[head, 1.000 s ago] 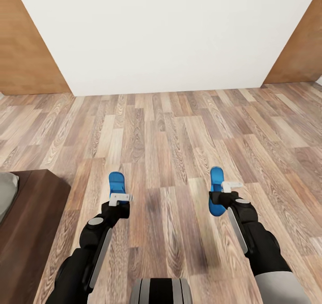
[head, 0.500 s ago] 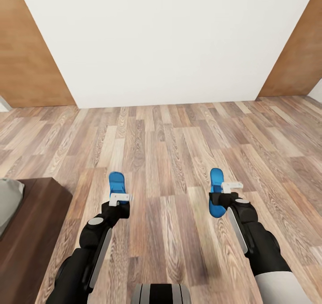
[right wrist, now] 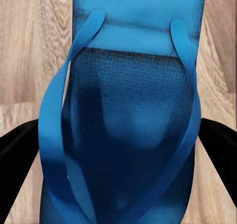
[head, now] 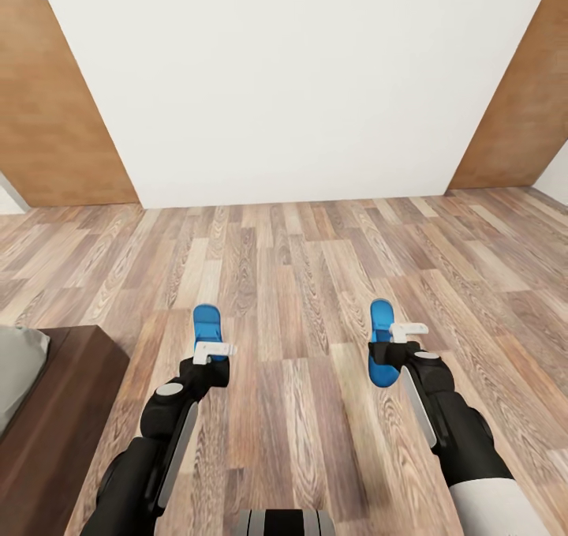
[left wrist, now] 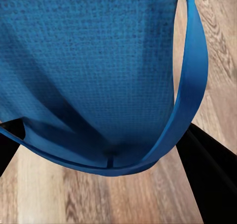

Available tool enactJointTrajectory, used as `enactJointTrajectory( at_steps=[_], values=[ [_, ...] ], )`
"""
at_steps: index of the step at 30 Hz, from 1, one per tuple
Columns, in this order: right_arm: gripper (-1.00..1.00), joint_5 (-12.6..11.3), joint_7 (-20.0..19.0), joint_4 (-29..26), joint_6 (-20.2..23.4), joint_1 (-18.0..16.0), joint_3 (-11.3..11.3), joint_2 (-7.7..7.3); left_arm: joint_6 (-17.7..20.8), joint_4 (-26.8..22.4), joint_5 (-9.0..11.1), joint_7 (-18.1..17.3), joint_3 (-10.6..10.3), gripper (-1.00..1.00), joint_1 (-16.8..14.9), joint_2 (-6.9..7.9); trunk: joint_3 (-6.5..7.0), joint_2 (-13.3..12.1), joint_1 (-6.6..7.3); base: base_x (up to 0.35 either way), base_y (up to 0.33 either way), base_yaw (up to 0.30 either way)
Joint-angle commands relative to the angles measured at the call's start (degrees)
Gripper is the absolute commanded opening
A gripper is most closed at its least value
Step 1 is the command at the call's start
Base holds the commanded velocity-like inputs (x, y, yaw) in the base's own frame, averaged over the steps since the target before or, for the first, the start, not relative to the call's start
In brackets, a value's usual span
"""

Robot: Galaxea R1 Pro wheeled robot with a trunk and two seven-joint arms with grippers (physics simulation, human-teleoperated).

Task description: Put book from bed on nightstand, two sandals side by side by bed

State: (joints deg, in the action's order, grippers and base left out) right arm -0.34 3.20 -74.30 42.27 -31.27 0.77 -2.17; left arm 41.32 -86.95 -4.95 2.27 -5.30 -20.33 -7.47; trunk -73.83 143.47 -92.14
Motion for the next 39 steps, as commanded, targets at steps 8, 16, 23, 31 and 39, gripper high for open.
enactJointTrajectory(
  at_steps=[8,16,23,31,39],
  values=[
    [-1.0,-0.12,0.14,-0.05,0.34,-0.02,0.11,-0.03,0.94,-0.08,-0.57,0.05,-0.06,-1.0,-0.06,0.0,2.36,-0.09,0.21,0.0,0.0,0.0],
    [-1.0,-0.1,0.14,-0.17,0.35,-0.02,0.11,-0.03,1.12,-0.07,-0.59,0.11,-0.06,-1.0,-0.14,0.0,4.2,-0.2,0.42,0.0,0.0,0.0],
    [-1.0,-0.09,0.21,-0.22,0.34,-0.02,0.11,-0.03,1.21,-0.1,-0.59,0.11,-0.06,-1.0,-0.15,0.0,5.54,-2.23,1.57,0.0,0.0,0.0],
    [-1.0,-0.09,0.22,-0.23,0.35,-0.02,0.11,-0.03,1.21,-0.08,-0.59,0.07,-0.06,-1.0,-0.15,0.0,6.98,-5.44,3.33,0.0,0.0,0.0],
    [-1.0,-0.09,0.23,-0.3,0.35,-0.02,0.11,-0.03,1.21,-0.09,-0.69,0.1,-0.06,-1.0,-0.15,0.0,8.42,-8.65,5.08,0.0,0.0,0.0]
  ],
)
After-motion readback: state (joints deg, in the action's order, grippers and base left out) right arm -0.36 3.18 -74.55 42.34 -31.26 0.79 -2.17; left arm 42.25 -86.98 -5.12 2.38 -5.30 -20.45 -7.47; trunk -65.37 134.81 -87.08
